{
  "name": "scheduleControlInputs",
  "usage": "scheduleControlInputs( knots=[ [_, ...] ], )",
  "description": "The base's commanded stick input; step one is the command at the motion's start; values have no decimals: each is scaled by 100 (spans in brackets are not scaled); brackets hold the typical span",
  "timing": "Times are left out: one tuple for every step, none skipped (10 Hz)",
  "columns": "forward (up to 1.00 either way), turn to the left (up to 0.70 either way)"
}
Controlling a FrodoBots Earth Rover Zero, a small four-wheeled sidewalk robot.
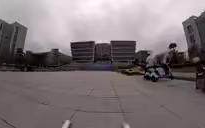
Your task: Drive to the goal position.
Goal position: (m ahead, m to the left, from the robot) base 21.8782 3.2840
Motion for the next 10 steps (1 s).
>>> scheduleControlInputs(
  knots=[
    [100, 0],
    [100, 0],
    [100, 0],
    [100, 0],
    [100, 0],
    [100, 0],
    [100, -18],
    [100, -27],
    [100, 0],
    [100, 0]
  ],
)
